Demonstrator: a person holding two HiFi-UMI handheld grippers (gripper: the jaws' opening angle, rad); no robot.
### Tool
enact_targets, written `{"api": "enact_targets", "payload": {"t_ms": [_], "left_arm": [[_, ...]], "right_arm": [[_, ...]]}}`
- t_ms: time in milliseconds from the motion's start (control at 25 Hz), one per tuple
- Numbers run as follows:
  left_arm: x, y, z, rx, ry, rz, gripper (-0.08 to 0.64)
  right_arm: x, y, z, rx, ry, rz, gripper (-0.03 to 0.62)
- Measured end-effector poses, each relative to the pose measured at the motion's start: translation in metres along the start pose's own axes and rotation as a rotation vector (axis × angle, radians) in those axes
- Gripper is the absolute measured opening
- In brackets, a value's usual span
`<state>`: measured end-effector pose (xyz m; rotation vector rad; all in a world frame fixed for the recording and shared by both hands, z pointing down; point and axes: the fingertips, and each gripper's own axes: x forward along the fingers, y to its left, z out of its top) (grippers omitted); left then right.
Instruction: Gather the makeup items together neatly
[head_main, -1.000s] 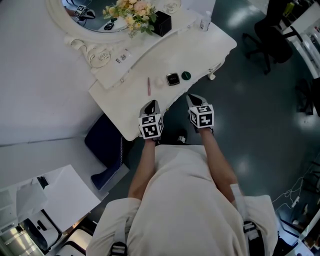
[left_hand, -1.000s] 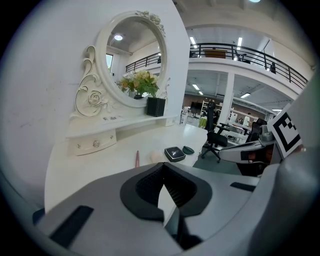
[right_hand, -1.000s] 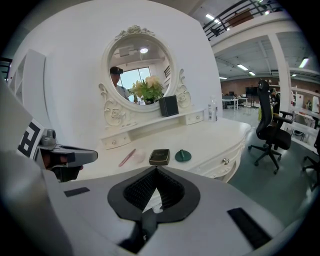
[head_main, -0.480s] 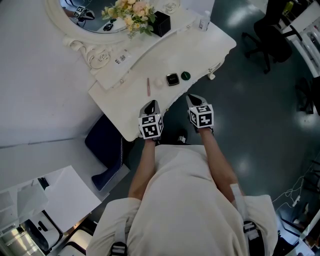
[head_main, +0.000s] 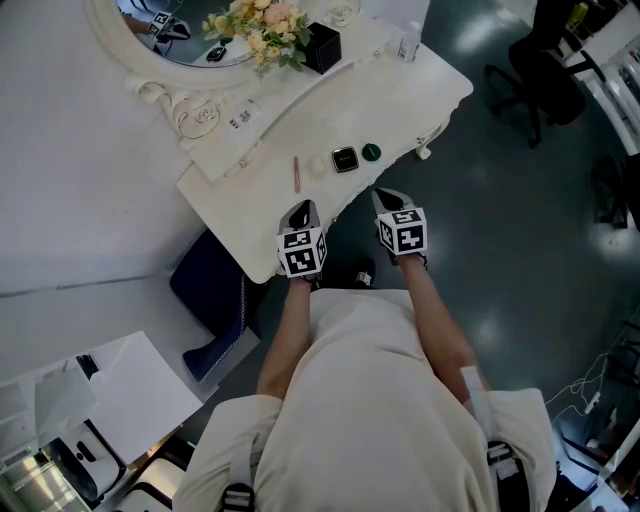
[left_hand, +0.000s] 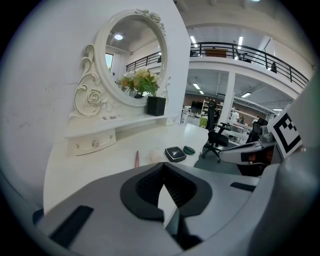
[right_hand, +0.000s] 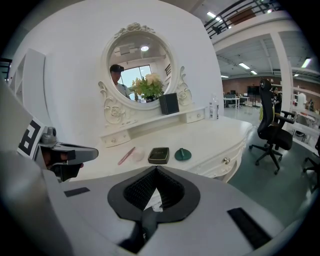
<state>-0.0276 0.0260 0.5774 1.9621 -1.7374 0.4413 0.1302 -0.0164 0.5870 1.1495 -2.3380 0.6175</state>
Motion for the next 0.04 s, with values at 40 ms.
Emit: {"api": "enact_targets", "payload": {"t_ms": [40], "left_arm": [[0.0008, -0.0003, 0.0004, 0.000, 0.000, 0.000, 0.015]], "right_arm": [[0.0005, -0.0006, 0.0004, 0.000, 0.000, 0.001, 0.043]]}}
